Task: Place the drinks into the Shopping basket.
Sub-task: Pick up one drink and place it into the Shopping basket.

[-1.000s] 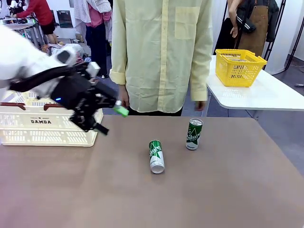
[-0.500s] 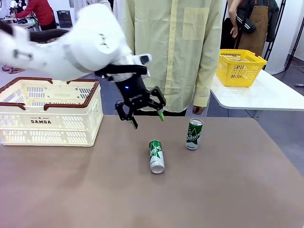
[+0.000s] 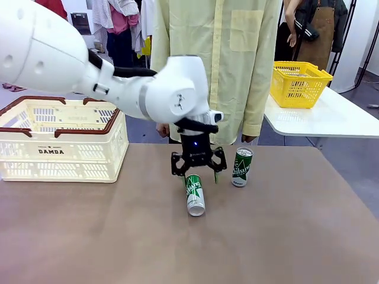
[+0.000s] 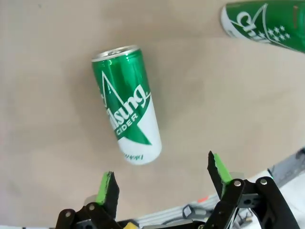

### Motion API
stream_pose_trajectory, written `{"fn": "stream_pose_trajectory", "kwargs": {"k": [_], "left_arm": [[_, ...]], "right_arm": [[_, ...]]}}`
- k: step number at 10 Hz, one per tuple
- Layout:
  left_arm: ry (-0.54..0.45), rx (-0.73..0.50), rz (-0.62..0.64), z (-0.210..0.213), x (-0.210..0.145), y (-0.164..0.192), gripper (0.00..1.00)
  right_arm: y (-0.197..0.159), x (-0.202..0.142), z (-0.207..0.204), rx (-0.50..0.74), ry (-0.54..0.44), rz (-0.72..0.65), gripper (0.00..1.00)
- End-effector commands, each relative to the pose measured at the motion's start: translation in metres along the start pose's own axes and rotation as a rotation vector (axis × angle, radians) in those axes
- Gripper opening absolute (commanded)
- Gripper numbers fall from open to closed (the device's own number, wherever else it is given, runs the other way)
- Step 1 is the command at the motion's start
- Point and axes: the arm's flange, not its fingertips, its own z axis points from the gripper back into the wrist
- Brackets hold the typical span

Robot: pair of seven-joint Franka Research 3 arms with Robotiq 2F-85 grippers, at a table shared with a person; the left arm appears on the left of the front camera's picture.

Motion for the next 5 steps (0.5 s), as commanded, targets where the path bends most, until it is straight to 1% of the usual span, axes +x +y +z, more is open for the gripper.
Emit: {"fn": "stream_pose_trajectory", "kwargs": {"k": [1, 3, 4, 5], "left_arm": [[-0.117, 0.065, 0.146, -0.008, -0.012, 0.002, 1.00], [-0.090, 0.114, 0.223, -0.029, -0.006, 0.012, 1.00], [-0.078, 0.120, 0.233, -0.040, -0.003, 0.014, 1.00], [-0.094, 0.115, 0.224, -0.050, 0.001, 0.016, 1.00]], "right_arm": [[0.001, -0.002, 0.002, -0.002, 0.007, 0.018, 1.00], [0.001, -0.002, 0.002, -0.002, 0.007, 0.018, 1.00], [0.001, -0.002, 0.002, -0.002, 0.007, 0.018, 1.00], [0.001, -0.002, 0.002, -0.002, 0.007, 0.018, 1.00]]}}
